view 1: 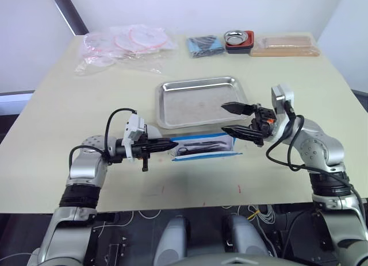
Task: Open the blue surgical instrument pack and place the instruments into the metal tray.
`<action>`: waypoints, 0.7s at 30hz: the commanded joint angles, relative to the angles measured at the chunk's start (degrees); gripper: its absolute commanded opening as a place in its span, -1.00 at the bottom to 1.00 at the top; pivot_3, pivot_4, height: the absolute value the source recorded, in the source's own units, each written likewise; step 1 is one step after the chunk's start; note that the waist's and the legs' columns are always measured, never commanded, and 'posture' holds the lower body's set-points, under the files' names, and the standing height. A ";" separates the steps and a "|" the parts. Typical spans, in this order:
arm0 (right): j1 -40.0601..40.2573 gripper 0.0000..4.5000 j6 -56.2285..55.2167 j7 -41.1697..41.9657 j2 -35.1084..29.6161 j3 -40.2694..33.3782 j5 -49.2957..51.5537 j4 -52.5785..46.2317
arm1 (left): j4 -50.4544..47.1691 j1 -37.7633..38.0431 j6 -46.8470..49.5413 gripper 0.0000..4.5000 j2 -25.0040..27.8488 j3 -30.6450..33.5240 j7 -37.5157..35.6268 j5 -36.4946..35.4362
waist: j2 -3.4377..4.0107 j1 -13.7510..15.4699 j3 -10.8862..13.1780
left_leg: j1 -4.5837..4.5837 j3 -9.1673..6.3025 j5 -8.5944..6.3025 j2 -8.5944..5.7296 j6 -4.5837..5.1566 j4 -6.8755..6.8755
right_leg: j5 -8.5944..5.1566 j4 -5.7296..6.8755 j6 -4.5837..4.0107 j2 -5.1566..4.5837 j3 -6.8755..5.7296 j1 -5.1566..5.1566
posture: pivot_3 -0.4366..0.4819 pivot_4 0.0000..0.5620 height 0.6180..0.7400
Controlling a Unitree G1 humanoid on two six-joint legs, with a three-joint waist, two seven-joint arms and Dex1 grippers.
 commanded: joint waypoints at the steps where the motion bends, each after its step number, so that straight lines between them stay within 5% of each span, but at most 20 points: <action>1: 1.66 -0.07 0.53 0.79 -1.82 0.58 0.59 -2.90 | -1.53 -0.60 0.25 -1.00 -0.22 -0.81 -0.07 -0.11 | 0.00 0.11 0.00 | 0.00 0.01 0.00 -0.02 0.00 0.00 | 0.00 0.00 0.00 -0.03 0.00 0.00 | -0.05 -0.47 1.00; 7: 5.22 -0.97 -3.22 1.69 -4.90 5.18 -6.45 -0.78 | -1.71 -0.48 0.67 -1.00 -0.37 -0.86 0.19 -0.24 | -0.01 0.14 0.00 | 0.00 0.00 0.00 -0.03 0.00 0.01 | 0.00 0.00 0.01 -0.02 0.00 0.00 | -0.05 -0.47 1.00; 21: 11.59 -0.97 -12.01 6.63 -11.83 13.72 -18.37 2.11 | -1.35 0.10 1.26 -1.00 -2.87 -1.15 2.57 0.19 | -0.03 1.01 -0.02 | 0.00 0.02 0.00 -0.05 0.00 0.04 | -0.01 -0.03 0.01 -0.03 0.00 0.03 | -0.05 -0.47 1.00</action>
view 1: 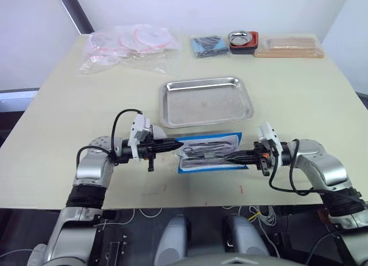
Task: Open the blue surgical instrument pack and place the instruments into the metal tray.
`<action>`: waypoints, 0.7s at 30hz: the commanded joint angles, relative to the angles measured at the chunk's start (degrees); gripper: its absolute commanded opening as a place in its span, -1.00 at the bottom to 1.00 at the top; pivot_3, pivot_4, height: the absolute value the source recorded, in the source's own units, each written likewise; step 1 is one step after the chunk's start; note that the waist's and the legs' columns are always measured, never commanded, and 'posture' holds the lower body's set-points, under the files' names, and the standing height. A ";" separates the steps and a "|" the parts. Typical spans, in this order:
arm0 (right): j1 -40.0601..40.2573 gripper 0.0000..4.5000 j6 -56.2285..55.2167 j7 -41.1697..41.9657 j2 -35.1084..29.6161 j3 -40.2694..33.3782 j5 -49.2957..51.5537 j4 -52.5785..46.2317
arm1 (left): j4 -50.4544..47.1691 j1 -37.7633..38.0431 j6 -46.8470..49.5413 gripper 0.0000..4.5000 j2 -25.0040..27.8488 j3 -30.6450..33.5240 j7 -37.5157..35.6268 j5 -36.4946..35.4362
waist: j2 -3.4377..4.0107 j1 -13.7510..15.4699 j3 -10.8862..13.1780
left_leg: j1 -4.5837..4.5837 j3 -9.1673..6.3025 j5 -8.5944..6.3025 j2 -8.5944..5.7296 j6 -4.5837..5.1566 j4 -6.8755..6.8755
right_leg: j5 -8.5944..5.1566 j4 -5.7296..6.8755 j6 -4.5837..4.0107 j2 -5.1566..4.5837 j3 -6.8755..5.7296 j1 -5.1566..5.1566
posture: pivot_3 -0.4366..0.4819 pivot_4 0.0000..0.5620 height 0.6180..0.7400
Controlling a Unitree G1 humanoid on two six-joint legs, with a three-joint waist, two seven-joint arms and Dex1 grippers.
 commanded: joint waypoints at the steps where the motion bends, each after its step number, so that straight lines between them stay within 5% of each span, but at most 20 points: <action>1: 1.77 -0.97 -2.56 1.19 -0.97 1.62 -2.08 -0.27 | 0.82 -0.24 -0.54 -1.00 -0.89 -0.64 1.29 0.65 | 0.00 -0.02 0.00 | 0.00 0.01 0.00 0.00 0.00 0.00 | 0.00 -0.01 0.00 0.00 -0.04 0.01 | -0.05 -0.47 1.00; 21: 5.80 -0.97 -10.17 0.68 -1.39 2.96 -6.97 2.31 | 16.99 -5.86 -9.84 -1.00 -4.55 -8.10 11.43 15.82 | 0.35 0.15 -0.58 | 0.36 0.18 0.00 -0.27 0.01 0.06 | -0.02 -0.07 -0.01 0.11 -0.24 0.44 | -0.05 -0.47 1.00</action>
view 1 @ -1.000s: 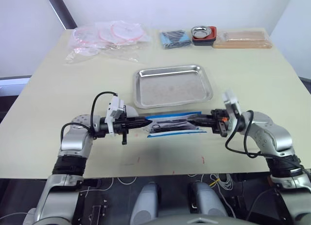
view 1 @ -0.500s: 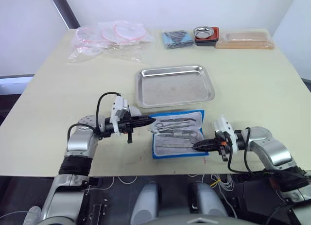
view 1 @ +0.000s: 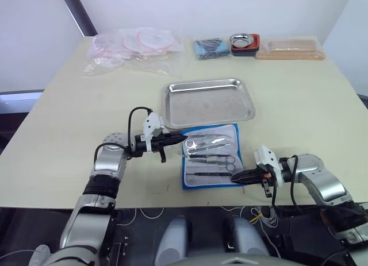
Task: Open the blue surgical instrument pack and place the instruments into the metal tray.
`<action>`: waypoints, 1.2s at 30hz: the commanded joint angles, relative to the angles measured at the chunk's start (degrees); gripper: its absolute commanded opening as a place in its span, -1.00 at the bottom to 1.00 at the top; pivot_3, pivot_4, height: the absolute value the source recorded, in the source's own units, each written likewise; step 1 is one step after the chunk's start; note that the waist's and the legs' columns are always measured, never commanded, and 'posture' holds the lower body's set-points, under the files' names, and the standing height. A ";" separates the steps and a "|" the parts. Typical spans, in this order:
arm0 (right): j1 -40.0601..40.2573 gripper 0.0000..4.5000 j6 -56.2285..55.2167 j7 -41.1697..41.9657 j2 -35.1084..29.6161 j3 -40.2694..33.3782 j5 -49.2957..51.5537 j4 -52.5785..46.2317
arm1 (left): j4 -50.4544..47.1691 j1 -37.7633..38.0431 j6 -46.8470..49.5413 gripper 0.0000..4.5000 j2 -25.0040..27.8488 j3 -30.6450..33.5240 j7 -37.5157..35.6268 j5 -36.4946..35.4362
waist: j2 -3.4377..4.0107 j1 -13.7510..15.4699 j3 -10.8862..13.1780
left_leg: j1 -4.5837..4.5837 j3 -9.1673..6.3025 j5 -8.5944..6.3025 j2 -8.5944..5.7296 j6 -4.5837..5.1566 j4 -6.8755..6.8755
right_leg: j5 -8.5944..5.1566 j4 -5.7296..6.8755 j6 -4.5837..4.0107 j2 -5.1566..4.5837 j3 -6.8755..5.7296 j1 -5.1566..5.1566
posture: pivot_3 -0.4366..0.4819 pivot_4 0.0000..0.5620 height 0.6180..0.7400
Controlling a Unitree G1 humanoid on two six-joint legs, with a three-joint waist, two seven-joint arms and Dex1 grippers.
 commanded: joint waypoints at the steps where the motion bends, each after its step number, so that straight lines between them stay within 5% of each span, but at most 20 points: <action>1: 0.51 -0.97 -0.41 -0.29 0.11 -0.19 -0.15 -0.35 | 2.47 1.22 1.97 -1.00 -0.43 -3.69 0.75 3.76 | 0.15 0.01 -0.10 | 0.07 -0.01 0.00 0.00 0.00 0.00 | -0.01 -0.03 0.01 0.00 -0.02 0.09 | -0.05 -0.47 1.00; 15: 2.56 -0.97 1.93 -0.03 -2.39 -1.09 1.49 -4.40 | -7.86 4.90 12.47 -1.00 0.63 -4.63 0.83 2.72 | 0.28 -0.09 -0.19 | 0.46 0.04 -0.03 -0.21 0.04 -0.15 | -0.16 -0.09 -0.15 0.57 0.20 0.45 | -0.05 -0.47 1.00; 36: 3.86 -0.97 -0.88 -1.51 -2.52 -0.70 -1.35 -2.72 | -5.77 4.17 13.28 -1.00 0.17 -5.05 4.60 4.28 | 0.48 -0.02 -0.60 | 0.56 0.04 -0.02 -0.21 0.04 -0.15 | -0.27 -0.10 0.02 0.58 0.21 0.53 | -0.05 -0.47 1.00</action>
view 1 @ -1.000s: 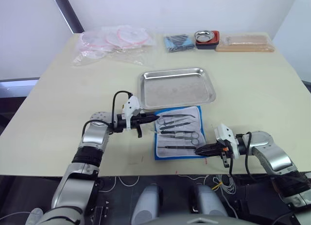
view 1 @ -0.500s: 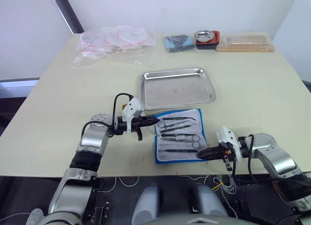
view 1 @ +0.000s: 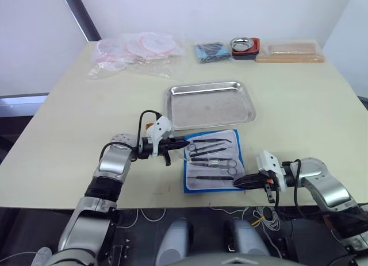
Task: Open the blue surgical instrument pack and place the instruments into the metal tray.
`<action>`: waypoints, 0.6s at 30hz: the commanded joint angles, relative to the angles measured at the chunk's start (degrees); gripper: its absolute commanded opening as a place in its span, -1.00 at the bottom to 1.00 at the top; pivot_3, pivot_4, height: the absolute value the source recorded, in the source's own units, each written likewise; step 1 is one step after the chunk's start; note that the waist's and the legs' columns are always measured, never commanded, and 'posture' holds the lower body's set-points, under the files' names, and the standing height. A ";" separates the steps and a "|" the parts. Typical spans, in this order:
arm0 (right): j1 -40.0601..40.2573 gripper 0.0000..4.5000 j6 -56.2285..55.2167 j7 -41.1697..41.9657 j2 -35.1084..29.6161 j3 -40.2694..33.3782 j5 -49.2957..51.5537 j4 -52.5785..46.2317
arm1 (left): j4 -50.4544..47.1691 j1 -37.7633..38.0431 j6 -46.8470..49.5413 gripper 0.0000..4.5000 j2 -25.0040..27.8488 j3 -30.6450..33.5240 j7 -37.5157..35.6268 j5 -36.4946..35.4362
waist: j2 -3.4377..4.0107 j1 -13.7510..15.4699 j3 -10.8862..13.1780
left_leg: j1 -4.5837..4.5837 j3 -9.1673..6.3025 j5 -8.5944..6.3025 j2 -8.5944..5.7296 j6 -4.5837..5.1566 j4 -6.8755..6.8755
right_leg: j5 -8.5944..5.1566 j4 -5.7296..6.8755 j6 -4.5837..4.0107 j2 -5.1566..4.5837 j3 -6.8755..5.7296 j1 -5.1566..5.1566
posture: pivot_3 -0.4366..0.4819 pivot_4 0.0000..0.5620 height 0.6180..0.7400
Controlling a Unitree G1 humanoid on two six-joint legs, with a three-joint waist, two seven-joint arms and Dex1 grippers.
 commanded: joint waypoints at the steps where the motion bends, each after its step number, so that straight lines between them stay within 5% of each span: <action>1: 0.83 -0.97 0.37 -0.62 -0.67 -0.63 -0.28 -0.16 | 2.51 2.13 1.81 -1.00 -0.58 -1.55 -0.48 0.23 | 0.00 0.00 -0.04 | 0.00 0.00 0.00 0.00 0.00 0.00 | 0.00 0.00 0.00 0.00 0.00 0.00 | -0.05 -0.47 1.00; 9: 0.47 -0.97 0.97 -0.61 -0.56 -0.67 0.25 0.14 | 3.53 2.01 2.61 -1.00 -1.06 0.18 0.21 -1.22 | 0.01 0.01 -0.06 | 0.00 -0.01 0.00 0.00 0.00 0.00 | -0.01 0.00 0.01 0.00 0.00 0.00 | -0.05 -0.47 1.00; 11: 0.11 -0.75 2.45 -0.22 -0.66 -0.62 0.93 -0.03 | 3.72 2.06 2.59 -1.00 -0.82 0.19 0.41 -1.00 | 0.01 0.00 -0.06 | 0.00 -0.01 0.00 0.00 0.00 0.00 | -0.01 0.00 0.01 0.00 0.00 0.00 | -0.05 -0.47 1.00; 14: -0.15 -0.28 -0.94 -0.81 -0.48 -0.60 -0.64 1.08 | 3.75 2.12 2.85 -0.68 -0.78 0.54 1.02 -1.03 | 0.01 -0.04 -0.07 | 0.01 0.00 0.00 0.02 0.00 0.00 | -0.01 0.00 0.01 0.01 0.00 0.00 | -0.05 -0.47 1.00; 18: 0.03 -0.28 -1.65 -0.46 -0.64 -0.42 -0.47 1.32 | 2.73 2.70 3.85 -0.68 -0.72 1.49 1.19 -1.96 | 0.02 -0.09 -0.08 | 0.04 0.02 0.00 0.04 0.00 0.00 | -0.02 0.00 0.02 0.03 0.00 0.01 | -0.05 -0.47 1.00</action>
